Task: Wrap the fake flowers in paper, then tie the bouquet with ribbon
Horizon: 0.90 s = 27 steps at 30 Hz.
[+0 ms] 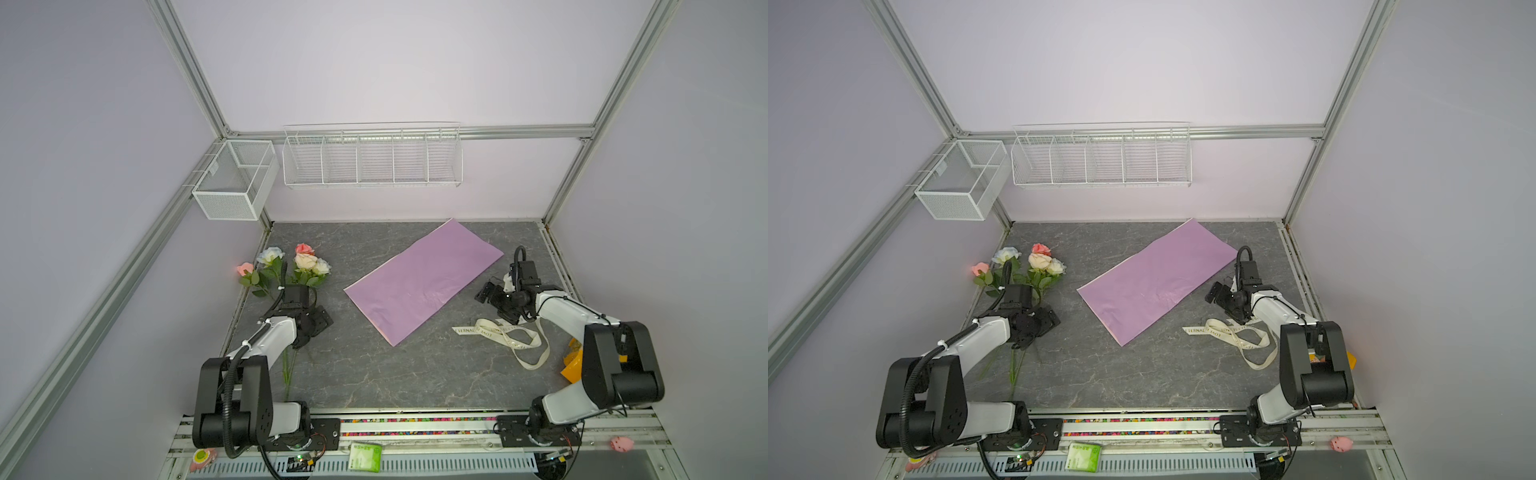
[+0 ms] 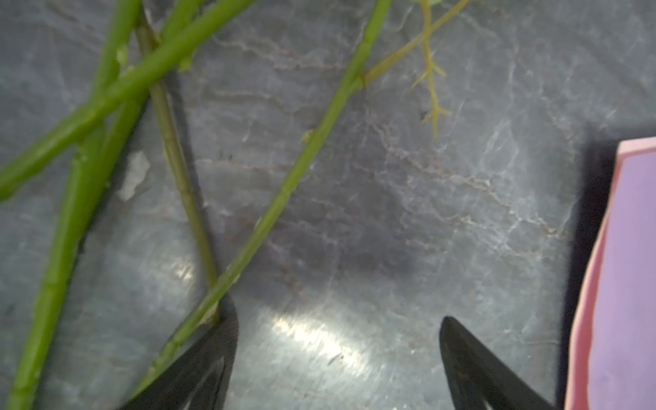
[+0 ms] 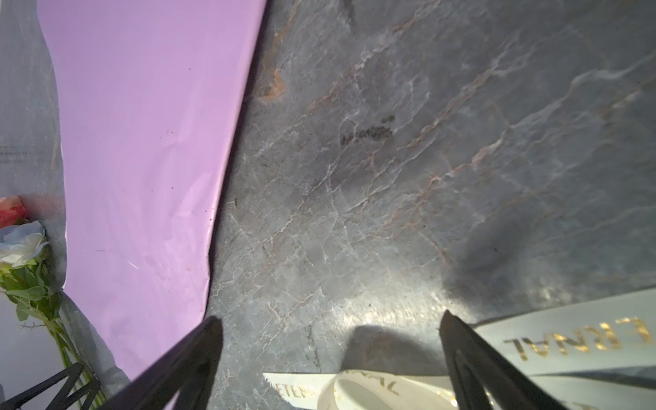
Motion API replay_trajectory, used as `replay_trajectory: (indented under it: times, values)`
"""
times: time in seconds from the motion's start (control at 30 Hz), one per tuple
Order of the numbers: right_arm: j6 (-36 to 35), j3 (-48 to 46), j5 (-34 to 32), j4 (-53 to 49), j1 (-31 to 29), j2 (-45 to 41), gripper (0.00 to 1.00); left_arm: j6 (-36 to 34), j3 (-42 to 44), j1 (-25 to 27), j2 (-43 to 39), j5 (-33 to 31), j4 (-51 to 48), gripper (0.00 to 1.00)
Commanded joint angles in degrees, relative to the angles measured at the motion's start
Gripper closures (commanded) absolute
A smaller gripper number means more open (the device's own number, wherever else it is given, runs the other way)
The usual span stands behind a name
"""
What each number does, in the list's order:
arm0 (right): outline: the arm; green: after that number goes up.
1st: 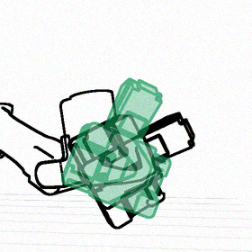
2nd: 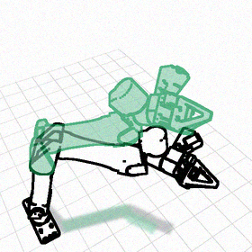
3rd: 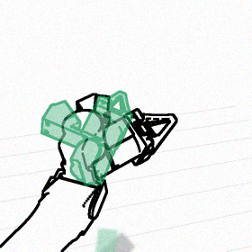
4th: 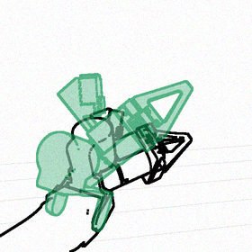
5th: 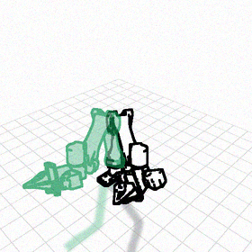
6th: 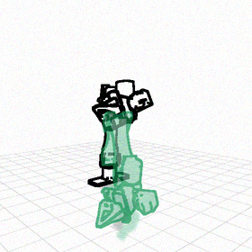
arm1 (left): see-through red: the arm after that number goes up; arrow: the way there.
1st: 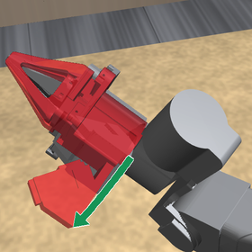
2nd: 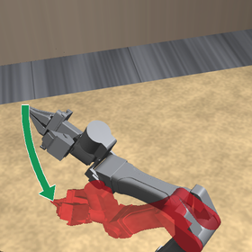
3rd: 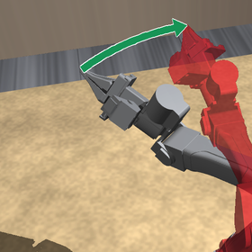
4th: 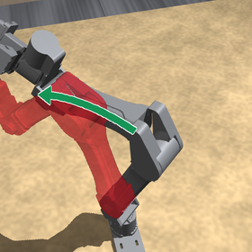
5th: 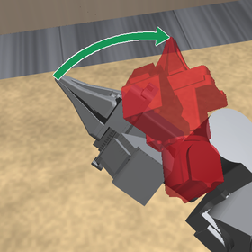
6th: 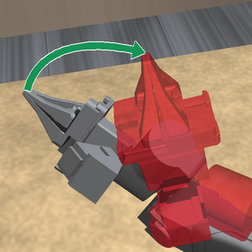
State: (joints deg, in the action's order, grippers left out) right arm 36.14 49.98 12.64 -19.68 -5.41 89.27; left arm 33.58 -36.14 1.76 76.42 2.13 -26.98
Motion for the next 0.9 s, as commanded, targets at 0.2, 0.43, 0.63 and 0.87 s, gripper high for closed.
replay_trajectory:
  times: [0.2,0.43,0.63,0.87]
  values:
    - [1.3,-1.0,2.2,-1.8,-0.3,2.4,0.13,-2.2,0.5,-0.3,-8.4,12.8,3.8,0.11]
    - [0.8,-6.0,-5.7,-8.2,1.1,-2.8,0.18,-4.2,-0.7,-0.3,-11.0,17.9,5.8,0.11]
    - [-4.1,-4.5,-10.4,-12.7,1.1,-13.7,0.18,-4.2,-1.1,-0.2,-10.4,19.8,5.9,0.11]
    - [-3.4,-4.2,2.4,-5.5,-10.4,-14.5,0.25,-3.5,-2.1,0.1,-7.9,19.9,6.9,0.12]
